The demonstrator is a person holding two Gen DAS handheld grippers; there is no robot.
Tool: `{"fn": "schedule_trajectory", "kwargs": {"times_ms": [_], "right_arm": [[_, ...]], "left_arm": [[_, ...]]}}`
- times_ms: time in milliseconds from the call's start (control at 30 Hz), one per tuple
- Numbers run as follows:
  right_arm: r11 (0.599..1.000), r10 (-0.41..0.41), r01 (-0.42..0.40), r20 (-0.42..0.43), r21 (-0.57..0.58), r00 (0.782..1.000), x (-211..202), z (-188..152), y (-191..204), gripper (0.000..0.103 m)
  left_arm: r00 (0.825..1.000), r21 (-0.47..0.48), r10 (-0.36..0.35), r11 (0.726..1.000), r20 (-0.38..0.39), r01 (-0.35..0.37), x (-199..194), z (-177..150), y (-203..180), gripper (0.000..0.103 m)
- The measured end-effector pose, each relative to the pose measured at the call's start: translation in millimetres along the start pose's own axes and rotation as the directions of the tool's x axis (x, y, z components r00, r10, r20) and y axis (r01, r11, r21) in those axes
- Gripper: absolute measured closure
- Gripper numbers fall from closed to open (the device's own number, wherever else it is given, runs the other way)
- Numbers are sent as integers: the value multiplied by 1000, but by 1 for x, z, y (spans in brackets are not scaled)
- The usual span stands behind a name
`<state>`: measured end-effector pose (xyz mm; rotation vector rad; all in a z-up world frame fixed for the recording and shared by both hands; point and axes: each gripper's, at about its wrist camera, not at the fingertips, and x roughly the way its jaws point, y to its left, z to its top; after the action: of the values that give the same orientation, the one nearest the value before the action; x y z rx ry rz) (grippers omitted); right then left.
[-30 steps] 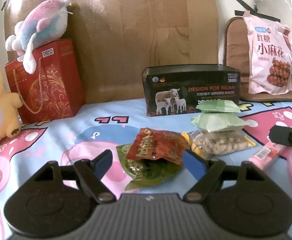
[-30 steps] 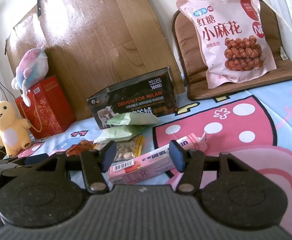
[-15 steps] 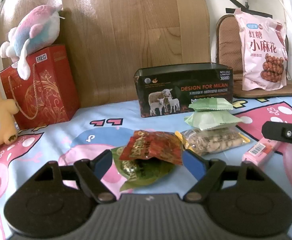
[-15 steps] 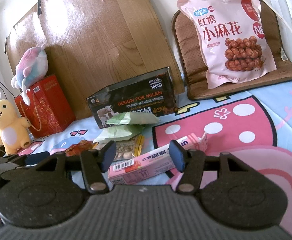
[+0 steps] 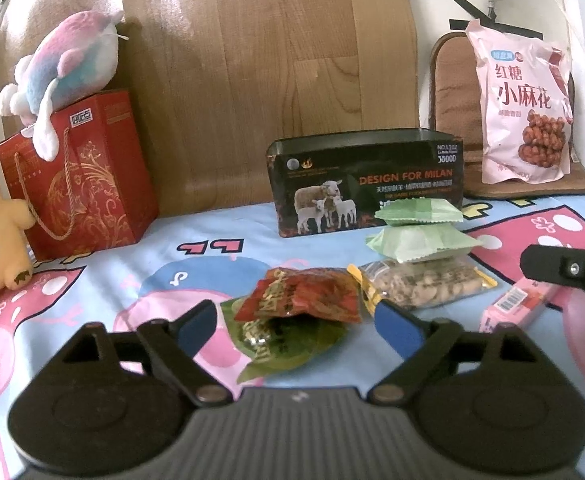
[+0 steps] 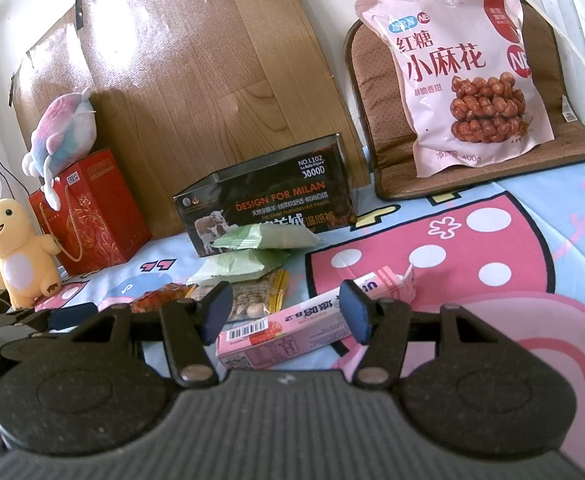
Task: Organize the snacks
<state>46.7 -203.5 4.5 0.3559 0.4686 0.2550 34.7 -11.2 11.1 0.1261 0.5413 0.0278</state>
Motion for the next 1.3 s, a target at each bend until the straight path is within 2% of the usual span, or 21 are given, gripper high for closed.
{"fn": "schedule_trajectory", "kwargs": {"times_ms": [900,1033,1167,1300], "right_arm": [[1000,-2,2,0,1,1000,-1,-1,0,40],[1000,-2,2,-1,1,1000,-1,-1,0,40],[1000,1,-2,-16,-2,1000,2,1,0,40],[997,72,-70,-84,21,994,15,22,0,40]], "left_arm": [[1000,-47,-15,999,-4,15,1,0,6,11],[999,-123,-37,992,28,40,-4,-1,20,11],[997,-230,-75,970,21,78,-2,-2,39,10],[995,-275,-103,956,11,102,1,-3,46,10]]}}
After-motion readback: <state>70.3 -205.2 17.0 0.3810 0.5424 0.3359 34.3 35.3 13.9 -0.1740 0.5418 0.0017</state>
